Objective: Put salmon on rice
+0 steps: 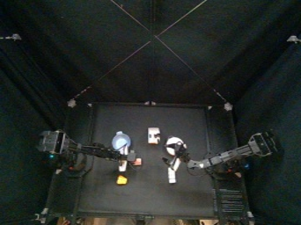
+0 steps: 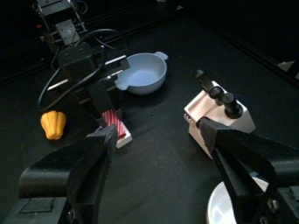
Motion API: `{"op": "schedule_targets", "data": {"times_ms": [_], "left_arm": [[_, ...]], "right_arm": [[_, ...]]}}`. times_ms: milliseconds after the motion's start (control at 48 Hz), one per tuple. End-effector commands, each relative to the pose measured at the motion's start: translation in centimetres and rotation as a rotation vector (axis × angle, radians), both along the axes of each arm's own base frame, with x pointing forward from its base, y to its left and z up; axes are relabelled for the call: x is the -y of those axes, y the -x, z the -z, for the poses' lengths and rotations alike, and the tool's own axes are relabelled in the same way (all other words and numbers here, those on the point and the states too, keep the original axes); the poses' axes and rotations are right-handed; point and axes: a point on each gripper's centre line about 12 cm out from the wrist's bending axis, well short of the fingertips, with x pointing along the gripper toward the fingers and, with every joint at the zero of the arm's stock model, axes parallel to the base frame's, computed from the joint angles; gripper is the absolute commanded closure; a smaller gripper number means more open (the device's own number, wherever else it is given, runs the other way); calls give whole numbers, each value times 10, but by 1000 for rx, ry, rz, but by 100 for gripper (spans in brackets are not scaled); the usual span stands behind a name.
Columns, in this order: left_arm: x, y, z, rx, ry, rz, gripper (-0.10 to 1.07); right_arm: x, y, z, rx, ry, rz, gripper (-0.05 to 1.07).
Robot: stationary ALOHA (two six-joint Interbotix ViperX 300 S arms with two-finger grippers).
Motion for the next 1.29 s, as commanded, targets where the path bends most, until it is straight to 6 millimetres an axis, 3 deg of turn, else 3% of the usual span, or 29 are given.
{"op": "schedule_targets", "data": {"times_ms": [0, 833, 1271], "left_arm": [[0, -10, -7, 29, -2, 3, 35], [-1, -9, -3, 3, 2, -5, 35], [-1, -11, -8, 23, 16, -22, 24]], "right_arm": [[1, 0, -6, 19, -2, 5, -1], [1, 0, -7, 21, -3, 4, -1], [1, 0, -6, 19, -2, 4, -1]]}}
